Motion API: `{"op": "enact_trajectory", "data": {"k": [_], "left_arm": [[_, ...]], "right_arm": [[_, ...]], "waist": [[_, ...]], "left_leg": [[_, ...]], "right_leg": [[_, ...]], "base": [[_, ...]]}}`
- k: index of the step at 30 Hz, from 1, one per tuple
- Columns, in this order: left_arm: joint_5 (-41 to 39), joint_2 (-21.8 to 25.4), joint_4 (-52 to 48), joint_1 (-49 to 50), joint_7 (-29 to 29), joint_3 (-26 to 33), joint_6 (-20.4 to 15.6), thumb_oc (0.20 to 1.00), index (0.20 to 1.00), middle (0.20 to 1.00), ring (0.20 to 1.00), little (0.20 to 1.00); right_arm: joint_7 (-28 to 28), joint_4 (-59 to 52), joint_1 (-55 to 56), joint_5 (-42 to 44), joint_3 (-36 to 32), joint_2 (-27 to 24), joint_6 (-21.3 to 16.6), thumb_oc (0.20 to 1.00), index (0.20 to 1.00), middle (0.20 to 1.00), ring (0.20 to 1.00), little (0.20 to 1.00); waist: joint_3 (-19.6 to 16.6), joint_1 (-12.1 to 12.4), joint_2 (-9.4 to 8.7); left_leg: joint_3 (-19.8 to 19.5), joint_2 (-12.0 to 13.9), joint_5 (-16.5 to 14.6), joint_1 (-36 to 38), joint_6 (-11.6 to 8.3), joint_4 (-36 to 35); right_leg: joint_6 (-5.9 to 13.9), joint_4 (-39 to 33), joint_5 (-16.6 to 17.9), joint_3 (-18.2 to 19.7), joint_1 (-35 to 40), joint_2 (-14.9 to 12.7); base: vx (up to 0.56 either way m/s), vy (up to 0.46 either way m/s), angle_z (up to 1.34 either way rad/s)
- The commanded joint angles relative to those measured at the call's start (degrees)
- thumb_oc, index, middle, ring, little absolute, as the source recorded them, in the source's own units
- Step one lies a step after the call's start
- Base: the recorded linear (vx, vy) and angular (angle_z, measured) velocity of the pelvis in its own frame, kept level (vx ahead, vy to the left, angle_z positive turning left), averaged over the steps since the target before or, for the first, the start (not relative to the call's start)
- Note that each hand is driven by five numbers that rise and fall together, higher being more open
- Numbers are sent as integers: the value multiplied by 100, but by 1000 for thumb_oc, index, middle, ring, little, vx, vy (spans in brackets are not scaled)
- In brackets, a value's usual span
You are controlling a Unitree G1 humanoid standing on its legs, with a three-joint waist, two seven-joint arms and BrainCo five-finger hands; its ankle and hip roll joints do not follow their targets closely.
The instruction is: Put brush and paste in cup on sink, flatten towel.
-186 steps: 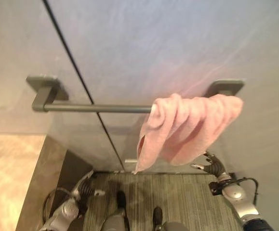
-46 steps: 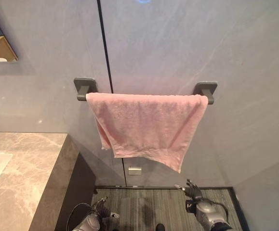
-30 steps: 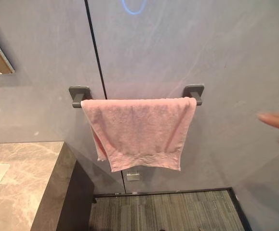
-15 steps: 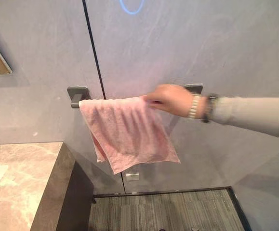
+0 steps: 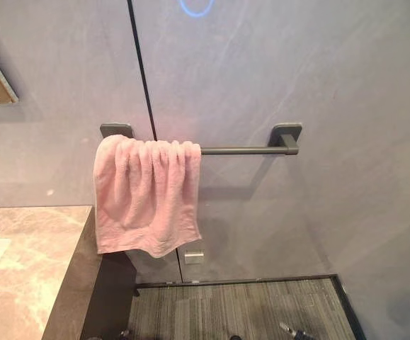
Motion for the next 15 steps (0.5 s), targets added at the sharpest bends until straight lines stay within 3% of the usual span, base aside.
{"op": "enact_trajectory", "data": {"k": [1, 6, 11, 12, 15], "left_arm": [[419, 407, -334, -290, 89, -167, -393, 1000, 1000, 1000, 1000, 1000], [558, 612, -999, -163, 38, -291, -411, 1000, 1000, 1000, 1000, 1000], [456, 1245, -3289, 640, -432, 33, -413, 1000, 1000, 1000, 1000, 1000], [448, 1264, -3336, 673, -454, 52, -390, 1000, 1000, 1000, 1000, 1000], [-40, 1550, -4736, 1342, -832, 594, -366, 1000, 1000, 1000, 1000, 1000]], "right_arm": [[-96, -262, -298, 302, -57, -169, -392, 1000, 1000, 1000, 1000, 1000], [-73, -617, -374, 343, 31, -248, -430, 1000, 1000, 1000, 1000, 1000], [-72, -1809, -410, -242, 224, -634, -491, 1000, 1000, 1000, 1000, 1000], [-76, -1819, -399, -246, 232, -629, -485, 1000, 1000, 1000, 1000, 1000], [-122, -2117, -594, -431, 132, -847, -494, 1000, 1000, 1000, 1000, 1000]], "waist": [[223, -84, -82], [276, -38, -45], [359, 120, 7], [353, 111, 3], [401, 269, 31]], "left_leg": [[-104, 46, 17, -126, -241, 55], [-168, 62, 57, -182, -257, 55], [-233, 78, 110, -223, -257, 55], [-236, 78, 110, -222, -257, 55], [-358, 91, 159, -303, -264, 55]], "right_leg": [[559, 45, -56, -208, 226, -558], [555, 45, -64, -273, 209, -558], [548, 45, -68, -383, 221, -551], [547, 45, -69, -387, 224, -550], [537, 45, -97, -488, 231, -547]], "base": [[-39, -6, 10], [-24, -12, 11], [-4, -4, 5], [-20, -19, 8], [-22, -24, 17]]}}
